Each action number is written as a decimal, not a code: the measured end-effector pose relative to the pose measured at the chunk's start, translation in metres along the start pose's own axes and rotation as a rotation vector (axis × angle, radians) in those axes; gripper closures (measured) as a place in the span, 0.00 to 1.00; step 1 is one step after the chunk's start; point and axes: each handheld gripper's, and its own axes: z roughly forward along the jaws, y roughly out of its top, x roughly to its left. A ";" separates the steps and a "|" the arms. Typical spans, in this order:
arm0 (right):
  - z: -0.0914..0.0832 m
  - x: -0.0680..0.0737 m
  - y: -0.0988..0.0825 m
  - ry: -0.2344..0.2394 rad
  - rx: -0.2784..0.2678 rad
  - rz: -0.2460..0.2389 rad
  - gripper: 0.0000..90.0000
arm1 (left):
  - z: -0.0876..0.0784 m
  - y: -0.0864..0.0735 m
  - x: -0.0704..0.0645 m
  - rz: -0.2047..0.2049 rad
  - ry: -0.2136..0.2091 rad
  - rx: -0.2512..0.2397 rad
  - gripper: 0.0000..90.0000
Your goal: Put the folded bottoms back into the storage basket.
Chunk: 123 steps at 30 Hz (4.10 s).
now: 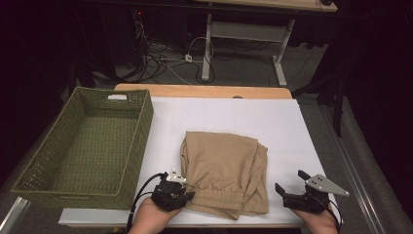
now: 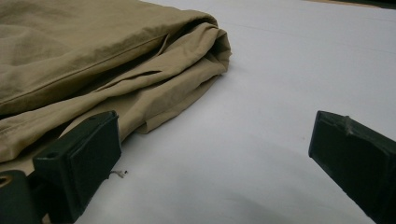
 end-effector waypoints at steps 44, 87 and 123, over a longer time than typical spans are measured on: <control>0.116 -0.002 0.079 0.065 0.158 -0.012 0.99 | -0.026 -0.012 0.011 -0.034 0.081 -0.052 0.63; 0.032 0.023 0.035 0.125 -0.002 -0.065 0.60 | -0.006 0.020 0.009 -0.031 0.090 0.132 0.86; 0.100 0.014 0.072 0.138 0.119 0.002 0.25 | -0.021 0.017 0.003 -0.092 0.122 0.387 0.86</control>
